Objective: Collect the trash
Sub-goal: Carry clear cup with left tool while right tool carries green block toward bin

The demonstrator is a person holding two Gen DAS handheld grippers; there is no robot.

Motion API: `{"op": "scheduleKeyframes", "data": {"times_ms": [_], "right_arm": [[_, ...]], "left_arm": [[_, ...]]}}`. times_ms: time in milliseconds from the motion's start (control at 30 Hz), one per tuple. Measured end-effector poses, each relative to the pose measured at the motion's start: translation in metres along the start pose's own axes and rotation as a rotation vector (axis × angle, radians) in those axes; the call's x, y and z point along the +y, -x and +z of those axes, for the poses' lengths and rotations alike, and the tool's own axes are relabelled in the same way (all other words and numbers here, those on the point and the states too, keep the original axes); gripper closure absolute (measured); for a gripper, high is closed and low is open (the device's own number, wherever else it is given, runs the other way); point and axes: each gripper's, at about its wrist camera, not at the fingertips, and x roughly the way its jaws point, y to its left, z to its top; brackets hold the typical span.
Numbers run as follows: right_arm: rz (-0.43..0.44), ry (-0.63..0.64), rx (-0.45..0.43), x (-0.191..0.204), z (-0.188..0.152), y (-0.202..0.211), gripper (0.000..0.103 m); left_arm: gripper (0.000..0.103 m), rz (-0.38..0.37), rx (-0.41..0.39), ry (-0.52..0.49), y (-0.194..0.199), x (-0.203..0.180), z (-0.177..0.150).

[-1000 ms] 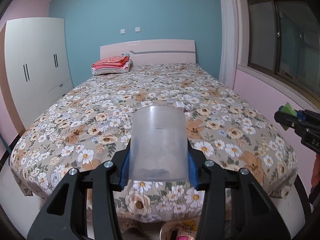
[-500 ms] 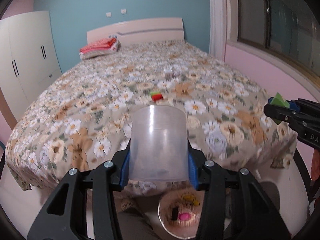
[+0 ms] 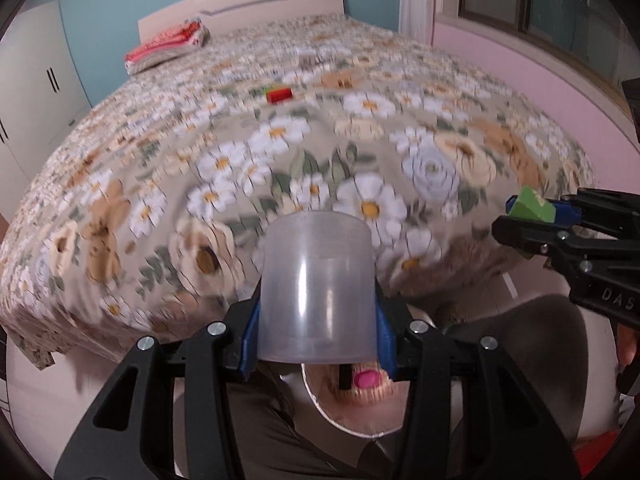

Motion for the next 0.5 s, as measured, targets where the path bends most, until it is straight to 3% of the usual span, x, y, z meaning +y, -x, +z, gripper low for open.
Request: {"op": "scheduleKeyframes", "data": {"times_ms": [500], "right_arm": [[0.025, -0.038, 0.229, -0.006, -0.053, -0.084, 0.071]], "left_arm": [[0.056, -0.038, 0.208, -0.020, -0.088, -0.008, -0.052]]}}
